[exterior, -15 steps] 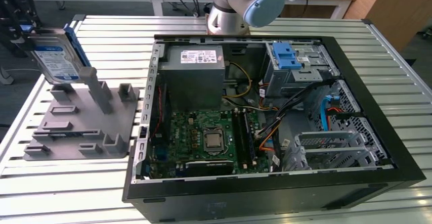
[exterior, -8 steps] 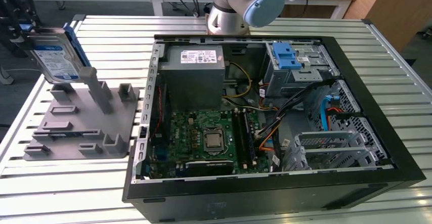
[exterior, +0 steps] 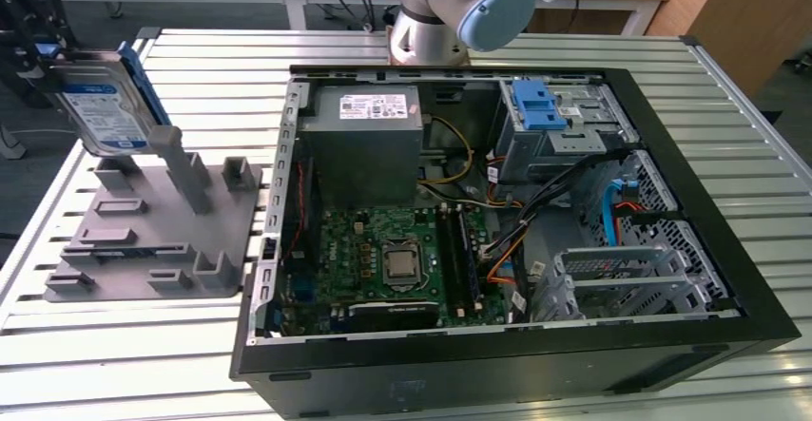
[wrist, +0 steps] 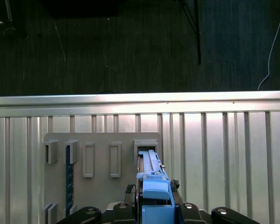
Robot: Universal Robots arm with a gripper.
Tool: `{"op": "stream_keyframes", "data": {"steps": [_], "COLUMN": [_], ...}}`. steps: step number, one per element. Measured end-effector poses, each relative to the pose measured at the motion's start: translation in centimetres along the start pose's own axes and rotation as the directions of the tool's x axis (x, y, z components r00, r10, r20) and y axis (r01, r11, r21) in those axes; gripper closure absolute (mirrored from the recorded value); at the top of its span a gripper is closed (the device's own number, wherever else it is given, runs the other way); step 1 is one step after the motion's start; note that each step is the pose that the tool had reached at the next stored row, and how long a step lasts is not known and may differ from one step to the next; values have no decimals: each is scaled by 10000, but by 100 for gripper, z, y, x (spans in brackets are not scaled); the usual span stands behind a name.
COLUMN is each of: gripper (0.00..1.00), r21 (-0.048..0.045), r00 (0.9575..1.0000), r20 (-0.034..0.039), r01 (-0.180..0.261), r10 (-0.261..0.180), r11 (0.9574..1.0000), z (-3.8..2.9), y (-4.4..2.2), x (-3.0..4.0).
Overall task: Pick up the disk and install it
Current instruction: 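Pick up the disk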
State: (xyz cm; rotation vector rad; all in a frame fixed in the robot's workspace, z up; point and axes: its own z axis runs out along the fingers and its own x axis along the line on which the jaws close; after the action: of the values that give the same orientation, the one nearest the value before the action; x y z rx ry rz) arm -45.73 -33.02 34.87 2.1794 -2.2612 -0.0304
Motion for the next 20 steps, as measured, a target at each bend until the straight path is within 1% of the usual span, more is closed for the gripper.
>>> {"op": "stream_keyframes", "data": {"steps": [20], "gripper": [64], "r21": [1], "r00": [10000], "r20": [0], "r01": [0], "r10": [0], "r11": [10000], "z": [-46], "y": [0], "x": [-1]}}
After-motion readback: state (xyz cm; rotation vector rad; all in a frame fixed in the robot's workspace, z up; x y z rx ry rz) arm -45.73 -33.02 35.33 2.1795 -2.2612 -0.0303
